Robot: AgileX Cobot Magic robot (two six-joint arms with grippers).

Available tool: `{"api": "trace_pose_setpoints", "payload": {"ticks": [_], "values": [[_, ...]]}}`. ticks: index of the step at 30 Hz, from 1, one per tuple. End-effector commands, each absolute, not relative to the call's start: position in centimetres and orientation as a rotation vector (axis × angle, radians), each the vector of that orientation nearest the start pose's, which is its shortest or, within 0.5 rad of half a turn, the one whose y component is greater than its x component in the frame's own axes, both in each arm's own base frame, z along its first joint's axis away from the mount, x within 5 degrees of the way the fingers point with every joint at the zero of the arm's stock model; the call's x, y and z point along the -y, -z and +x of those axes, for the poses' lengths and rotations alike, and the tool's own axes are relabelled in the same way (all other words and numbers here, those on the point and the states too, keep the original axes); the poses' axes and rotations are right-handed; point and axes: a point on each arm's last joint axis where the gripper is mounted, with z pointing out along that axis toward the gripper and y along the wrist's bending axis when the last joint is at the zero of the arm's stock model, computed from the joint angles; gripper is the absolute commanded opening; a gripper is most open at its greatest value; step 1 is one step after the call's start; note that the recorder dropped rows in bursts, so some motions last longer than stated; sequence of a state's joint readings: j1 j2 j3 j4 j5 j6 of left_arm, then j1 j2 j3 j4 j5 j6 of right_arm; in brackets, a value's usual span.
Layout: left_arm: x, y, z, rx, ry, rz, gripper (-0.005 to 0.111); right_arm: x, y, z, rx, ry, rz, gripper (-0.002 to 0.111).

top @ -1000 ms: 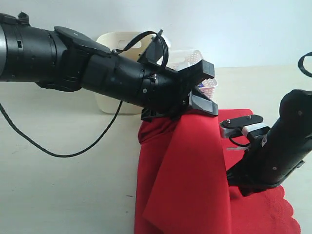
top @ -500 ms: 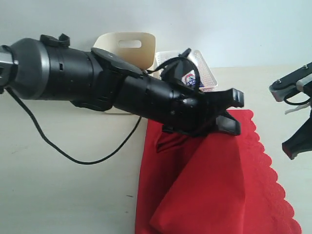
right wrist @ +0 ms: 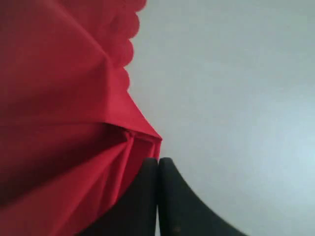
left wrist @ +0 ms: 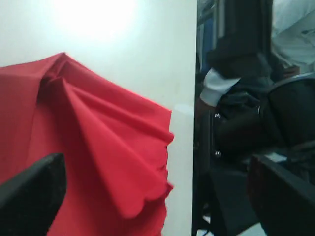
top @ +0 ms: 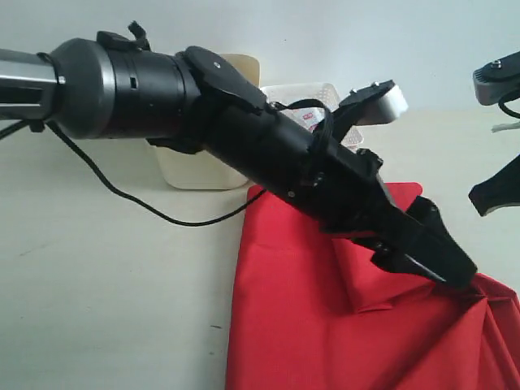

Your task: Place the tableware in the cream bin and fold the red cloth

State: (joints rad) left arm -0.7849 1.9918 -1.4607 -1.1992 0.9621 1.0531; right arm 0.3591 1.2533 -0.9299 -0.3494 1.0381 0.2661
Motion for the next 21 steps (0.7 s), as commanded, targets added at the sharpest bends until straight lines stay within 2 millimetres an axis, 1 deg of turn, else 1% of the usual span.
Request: {"api": "trace_pose_setpoints", "payload": {"ticks": [1, 2, 3, 4, 5, 6, 7, 8, 9, 10, 13, 17, 19, 21], "values": [[32.1, -23.2, 25.4, -2.278, 1.172, 1.522, 0.094, -6.4, -28.5, 21.8, -2.693, 0.155, -0.381, 0.000], [31.5, -22.5, 25.4, -2.350, 1.074, 1.546, 0.094, -6.9, -28.1, 21.8, -2.681, 0.075, -0.407, 0.000], [31.2, -22.1, 25.4, -2.379, 1.024, 1.564, 0.094, -7.2, -27.7, 21.7, -2.675, 0.028, -0.430, 0.000], [30.7, -21.4, 25.3, -2.404, 0.976, 1.593, 0.094, -7.9, -26.8, 21.7, -2.688, -0.059, -0.485, 0.000], [30.5, -20.9, 25.2, -2.421, 0.954, 1.606, 0.094, -8.3, -26.3, 21.7, -2.700, -0.111, -0.522, 0.000], [30.1, -20.0, 25.0, -2.441, 0.916, 1.617, 0.094, -9.2, -25.6, 21.8, -2.722, -0.218, -0.602, 0.000], [29.8, -19.6, 24.9, -2.450, 0.884, 1.629, 0.093, -9.8, -25.1, 21.9, -2.736, -0.286, -0.633, 0.000], [29.4, -18.7, 24.8, -2.470, 0.846, 1.642, 0.091, -10.7, -24.2, 22.2, -2.757, -0.398, -0.679, 0.000], [29.1, -18.3, 24.7, -2.479, 0.825, 1.640, 0.087, -11.1, -23.4, 22.5, -2.770, -0.448, -0.711, 0.000], [28.8, -17.7, 24.5, -2.493, 0.804, 1.639, 0.082, -11.8, -22.2, 22.9, -2.794, -0.528, -0.731, 0.000], [28.4, -16.7, 24.5, -2.504, 0.756, 1.618, 0.073, -12.5, -20.1, 23.7, -2.838, -0.589, -0.733, 0.000], [28.0, -15.7, 24.5, -2.527, 0.704, 1.551, 0.059, -13.1, -17.3, 25.2, -2.881, -0.604, -0.630, 0.000], [27.9, -15.4, 24.5, -2.529, 0.688, 1.529, 0.047, -13.4, -15.8, 25.9, -2.894, -0.605, -0.585, 0.000], [27.7, -15.0, 24.6, -2.544, 0.669, 1.481, 0.031, -13.5, -14.5, 26.2, -2.904, -0.607, -0.583, 0.000]]}}
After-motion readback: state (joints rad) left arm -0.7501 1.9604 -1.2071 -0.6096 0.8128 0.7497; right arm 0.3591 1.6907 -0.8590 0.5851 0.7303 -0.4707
